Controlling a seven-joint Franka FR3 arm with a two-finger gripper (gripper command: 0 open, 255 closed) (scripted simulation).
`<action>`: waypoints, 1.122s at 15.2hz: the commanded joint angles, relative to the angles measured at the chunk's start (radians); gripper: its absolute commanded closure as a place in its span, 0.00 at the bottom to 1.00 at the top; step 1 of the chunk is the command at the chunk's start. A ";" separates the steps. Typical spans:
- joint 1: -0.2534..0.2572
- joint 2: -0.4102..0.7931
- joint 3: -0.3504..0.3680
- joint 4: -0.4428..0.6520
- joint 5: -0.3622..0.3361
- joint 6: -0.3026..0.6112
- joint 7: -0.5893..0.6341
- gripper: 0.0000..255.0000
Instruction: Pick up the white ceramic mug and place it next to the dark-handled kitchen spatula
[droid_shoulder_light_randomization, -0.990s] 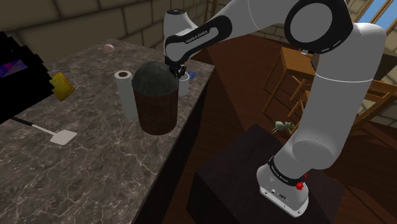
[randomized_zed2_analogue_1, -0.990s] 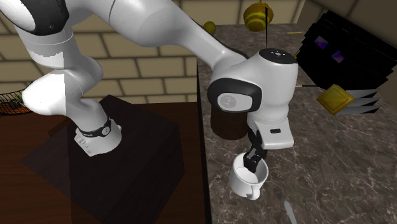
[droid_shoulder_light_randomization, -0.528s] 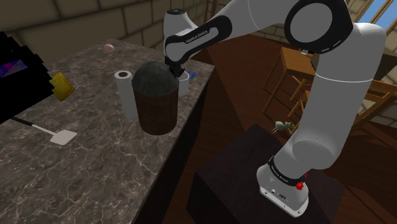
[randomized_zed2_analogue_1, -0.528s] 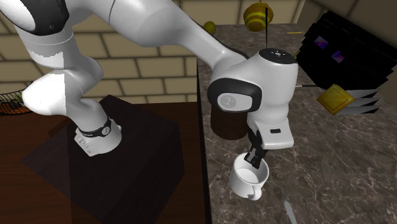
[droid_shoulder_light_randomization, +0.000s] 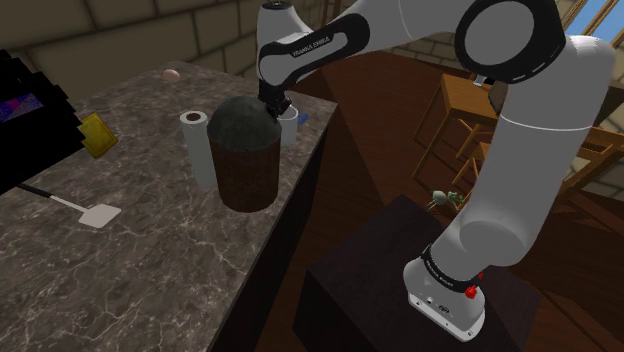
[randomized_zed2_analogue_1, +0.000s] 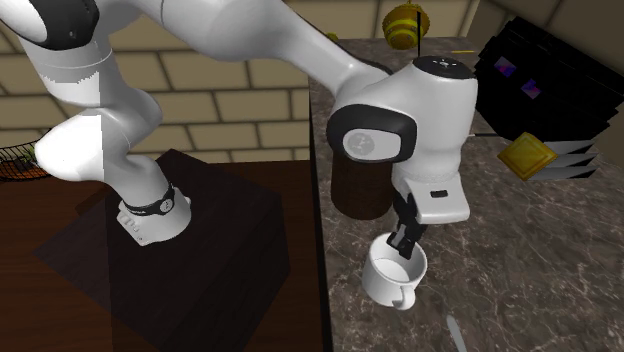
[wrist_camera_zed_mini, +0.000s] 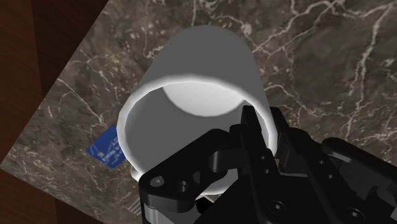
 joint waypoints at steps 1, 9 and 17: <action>-0.001 -0.012 0.001 0.013 0.004 -0.025 -0.005 1.00; -0.002 -0.051 0.006 0.069 0.018 -0.119 -0.020 1.00; -0.002 -0.078 0.008 0.142 0.028 -0.217 -0.033 1.00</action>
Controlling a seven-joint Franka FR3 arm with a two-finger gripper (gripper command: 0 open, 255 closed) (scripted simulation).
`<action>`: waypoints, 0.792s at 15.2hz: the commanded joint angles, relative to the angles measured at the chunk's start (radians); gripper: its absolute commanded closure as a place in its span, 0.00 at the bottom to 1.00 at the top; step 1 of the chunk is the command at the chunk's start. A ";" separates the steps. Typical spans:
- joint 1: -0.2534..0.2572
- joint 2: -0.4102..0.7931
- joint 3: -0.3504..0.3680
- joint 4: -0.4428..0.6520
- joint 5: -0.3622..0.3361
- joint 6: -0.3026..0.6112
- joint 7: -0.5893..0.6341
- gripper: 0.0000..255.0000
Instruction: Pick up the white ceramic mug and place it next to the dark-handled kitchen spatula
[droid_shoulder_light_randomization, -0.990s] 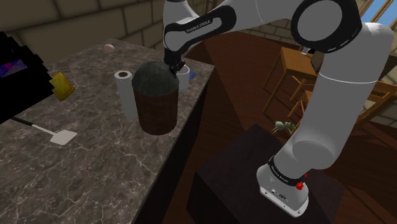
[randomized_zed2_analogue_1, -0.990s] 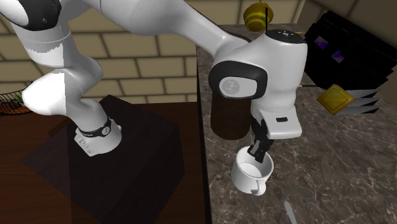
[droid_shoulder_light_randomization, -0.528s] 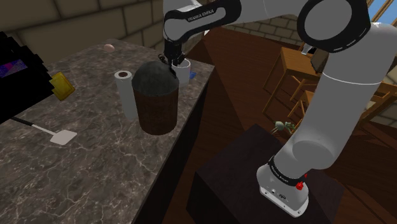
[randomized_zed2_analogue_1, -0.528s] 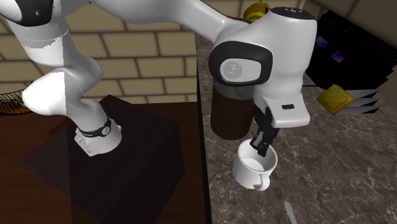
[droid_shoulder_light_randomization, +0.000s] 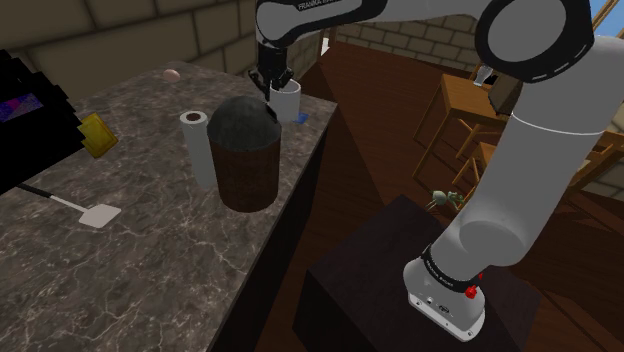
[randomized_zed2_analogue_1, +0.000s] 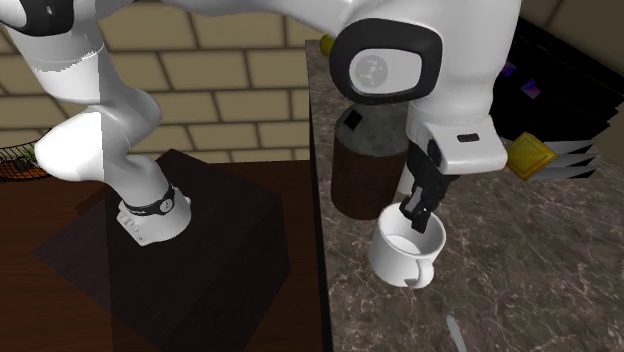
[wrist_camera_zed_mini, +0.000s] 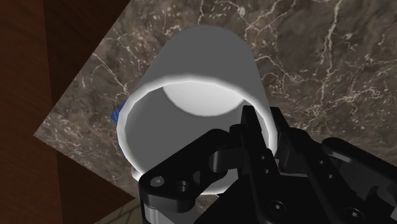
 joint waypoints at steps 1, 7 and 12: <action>-0.001 -0.005 0.000 0.019 0.002 -0.023 -0.004 1.00; 0.000 -0.015 0.001 0.086 0.007 -0.100 -0.013 1.00; 0.028 -0.021 0.018 0.115 0.000 -0.140 0.029 1.00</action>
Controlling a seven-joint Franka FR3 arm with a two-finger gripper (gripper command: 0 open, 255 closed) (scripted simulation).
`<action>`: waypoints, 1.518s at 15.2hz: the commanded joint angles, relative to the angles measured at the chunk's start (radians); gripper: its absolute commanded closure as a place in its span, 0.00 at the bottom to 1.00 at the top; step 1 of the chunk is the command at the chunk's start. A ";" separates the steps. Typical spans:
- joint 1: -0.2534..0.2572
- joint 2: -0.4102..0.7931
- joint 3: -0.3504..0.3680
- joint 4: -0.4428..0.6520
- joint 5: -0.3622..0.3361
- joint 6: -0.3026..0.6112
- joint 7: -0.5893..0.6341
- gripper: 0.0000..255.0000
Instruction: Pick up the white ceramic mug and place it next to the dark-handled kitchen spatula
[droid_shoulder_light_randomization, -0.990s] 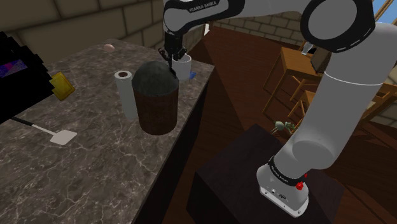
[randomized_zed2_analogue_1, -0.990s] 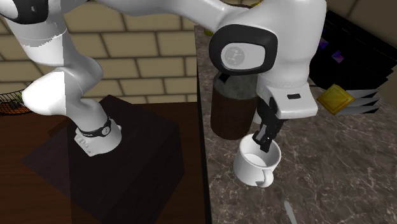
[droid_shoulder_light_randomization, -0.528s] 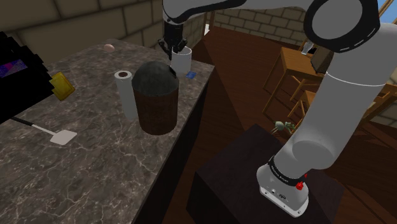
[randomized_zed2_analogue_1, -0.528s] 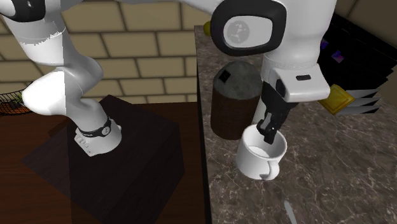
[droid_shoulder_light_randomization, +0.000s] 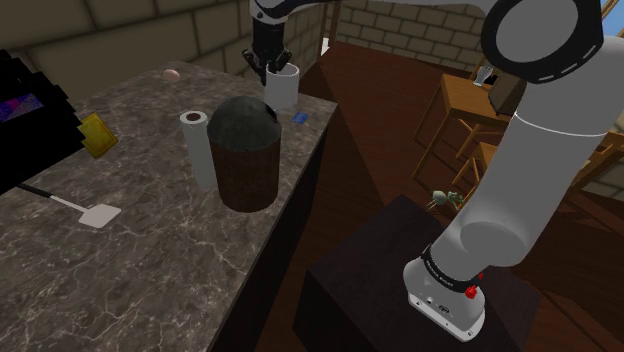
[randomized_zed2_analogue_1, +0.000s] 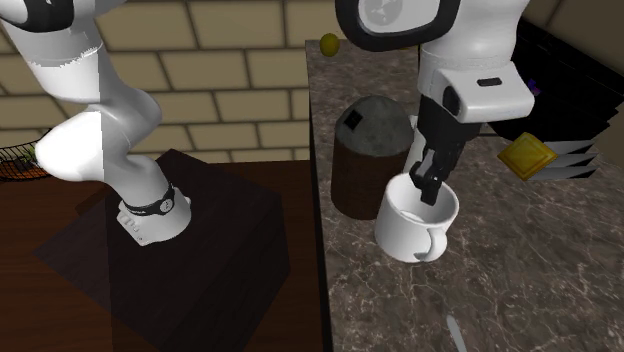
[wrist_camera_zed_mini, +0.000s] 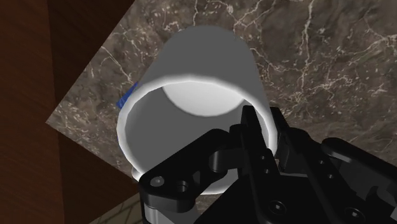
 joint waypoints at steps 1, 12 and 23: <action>0.023 -0.003 0.014 0.000 -0.007 -0.007 0.039 1.00; 0.183 0.054 0.100 0.083 -0.064 -0.066 0.288 1.00; 0.376 0.242 0.165 0.357 -0.146 -0.196 0.514 1.00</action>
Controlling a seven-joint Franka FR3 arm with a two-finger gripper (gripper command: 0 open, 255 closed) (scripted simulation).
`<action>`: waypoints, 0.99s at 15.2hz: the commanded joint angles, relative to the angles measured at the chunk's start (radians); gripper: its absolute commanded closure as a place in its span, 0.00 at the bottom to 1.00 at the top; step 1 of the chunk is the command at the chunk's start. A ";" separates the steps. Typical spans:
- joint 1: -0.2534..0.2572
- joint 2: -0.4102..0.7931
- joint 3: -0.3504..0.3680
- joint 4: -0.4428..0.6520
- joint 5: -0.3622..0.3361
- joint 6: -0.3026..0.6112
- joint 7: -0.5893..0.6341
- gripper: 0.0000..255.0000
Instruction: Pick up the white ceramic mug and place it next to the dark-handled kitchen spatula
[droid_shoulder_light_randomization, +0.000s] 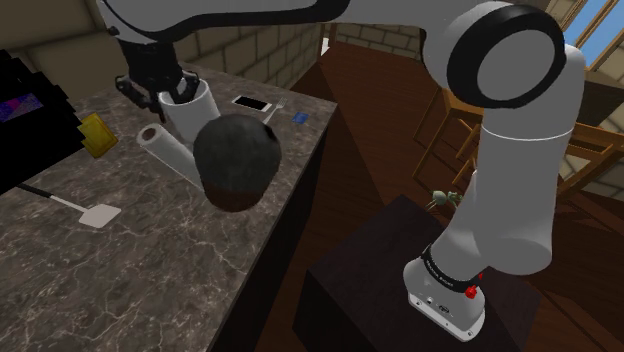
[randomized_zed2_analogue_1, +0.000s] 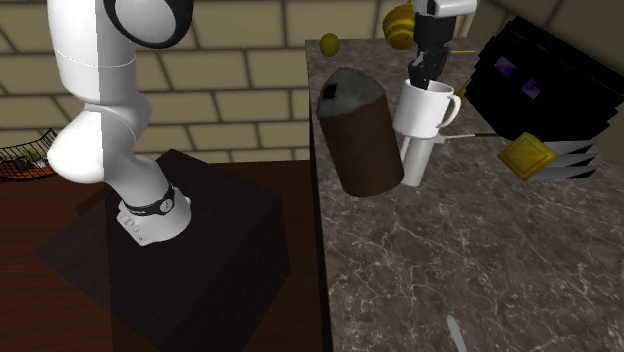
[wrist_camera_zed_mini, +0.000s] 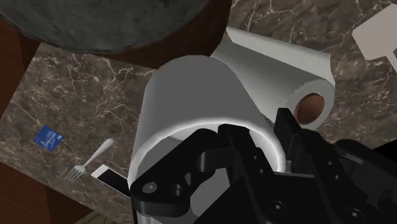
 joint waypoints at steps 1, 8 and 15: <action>0.040 0.050 0.009 0.070 -0.010 -0.040 0.034 1.00; 0.230 0.321 0.005 0.518 -0.077 -0.234 0.119 1.00; 0.232 0.319 0.007 0.431 -0.079 -0.155 0.152 1.00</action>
